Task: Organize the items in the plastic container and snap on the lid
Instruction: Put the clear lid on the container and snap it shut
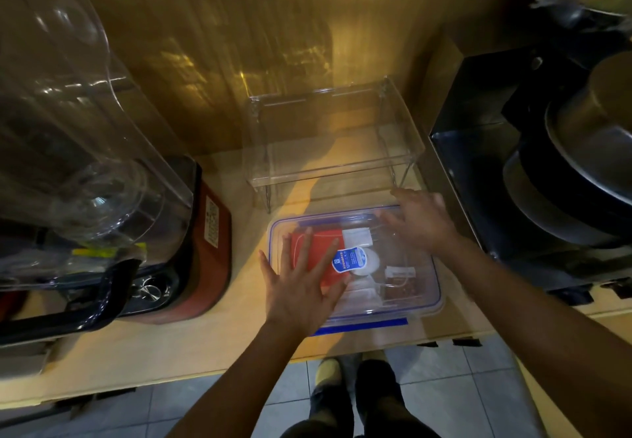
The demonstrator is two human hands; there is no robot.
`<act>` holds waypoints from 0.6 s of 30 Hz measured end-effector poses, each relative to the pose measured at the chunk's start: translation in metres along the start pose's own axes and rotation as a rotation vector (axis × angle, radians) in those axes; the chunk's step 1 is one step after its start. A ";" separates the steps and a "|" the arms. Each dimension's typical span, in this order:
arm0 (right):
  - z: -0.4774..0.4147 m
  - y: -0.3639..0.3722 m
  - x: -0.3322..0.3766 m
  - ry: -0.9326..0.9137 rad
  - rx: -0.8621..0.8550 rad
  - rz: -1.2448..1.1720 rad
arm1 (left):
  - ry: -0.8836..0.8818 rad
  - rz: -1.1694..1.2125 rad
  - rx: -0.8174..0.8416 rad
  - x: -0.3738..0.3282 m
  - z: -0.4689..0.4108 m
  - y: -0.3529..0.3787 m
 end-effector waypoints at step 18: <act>-0.033 0.013 0.027 -0.025 0.431 -0.488 | -0.006 0.043 0.014 -0.004 -0.001 -0.006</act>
Point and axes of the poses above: each hand's wrist, its own z-axis away from the middle knuckle, its own y-axis out of the palm, x = y × z, the point moved 8 cm from there along -z, towards the middle knuckle, and after that the axes turned 2 degrees about -y, right-handed, at the moved point
